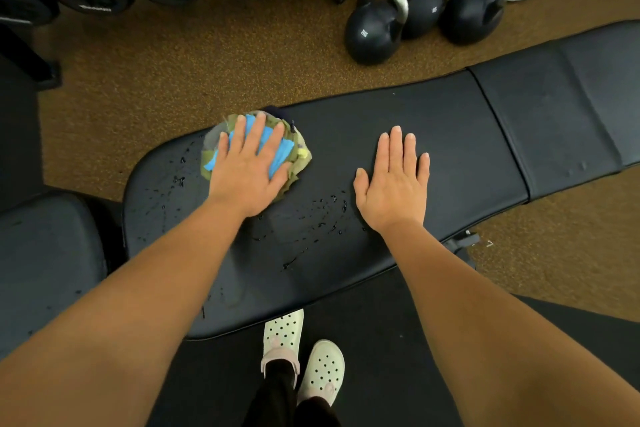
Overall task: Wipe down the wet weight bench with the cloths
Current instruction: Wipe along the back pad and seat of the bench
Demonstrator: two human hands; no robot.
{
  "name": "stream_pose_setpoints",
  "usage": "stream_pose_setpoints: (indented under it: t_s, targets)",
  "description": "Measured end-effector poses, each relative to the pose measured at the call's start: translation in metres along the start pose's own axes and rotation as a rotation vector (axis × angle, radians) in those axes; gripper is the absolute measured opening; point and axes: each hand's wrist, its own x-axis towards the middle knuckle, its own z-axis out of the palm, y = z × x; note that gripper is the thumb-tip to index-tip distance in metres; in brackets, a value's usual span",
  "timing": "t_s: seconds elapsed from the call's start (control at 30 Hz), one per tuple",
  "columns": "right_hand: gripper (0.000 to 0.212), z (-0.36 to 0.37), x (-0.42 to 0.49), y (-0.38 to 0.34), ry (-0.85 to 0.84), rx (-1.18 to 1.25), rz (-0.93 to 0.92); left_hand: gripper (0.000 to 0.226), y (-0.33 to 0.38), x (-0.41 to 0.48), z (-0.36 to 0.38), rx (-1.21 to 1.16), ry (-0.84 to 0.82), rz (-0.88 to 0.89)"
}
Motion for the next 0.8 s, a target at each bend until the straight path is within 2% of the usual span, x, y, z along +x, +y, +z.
stream_pose_setpoints:
  t_s: [0.1,0.17,0.2,0.27,0.33,0.4,0.47,0.6,0.67,0.7,0.8]
  targets:
    - [0.07,0.001,0.0,0.0,0.007,-0.005,-0.005,0.067,0.013,0.031,-0.007,-0.117,-0.008,-0.359]
    - [0.07,0.001,-0.001,0.0,0.004,-0.001,-0.007,0.067,0.04,0.043,-0.011,-0.16,-0.006,-0.467]
    - [0.07,0.002,0.0,0.001,0.006,0.002,-0.009,0.067,0.051,0.044,-0.011,-0.149,-0.002,-0.427]
    - [0.071,0.002,0.0,0.0,0.015,0.007,-0.015,0.067,0.065,0.033,-0.007,-0.082,0.028,-0.206]
    - [0.071,0.001,0.0,0.001,0.021,0.008,-0.016,0.067,0.06,0.014,-0.002,-0.04,0.059,0.058]
    - [0.071,0.0,0.0,0.001,0.019,0.006,-0.014,0.068,0.042,0.007,-0.002,-0.028,0.042,0.197]
    - [0.071,-0.002,0.001,0.001,0.002,0.006,-0.02,0.066,0.025,0.012,-0.002,-0.004,0.039,0.149]
    - [0.071,0.0,0.0,0.002,-0.004,0.008,-0.02,0.062,0.033,0.038,-0.008,-0.129,0.04,-0.367]
    - [0.071,0.0,0.001,0.001,-0.008,0.009,-0.021,0.062,0.055,0.05,-0.013,-0.167,0.017,-0.467]
    - [0.071,0.001,0.001,0.001,-0.009,0.008,-0.023,0.062,0.067,0.054,-0.015,-0.16,0.012,-0.409]
    - [0.072,0.002,0.003,0.001,-0.002,0.012,-0.024,0.061,0.092,0.051,-0.014,-0.067,0.052,-0.018]
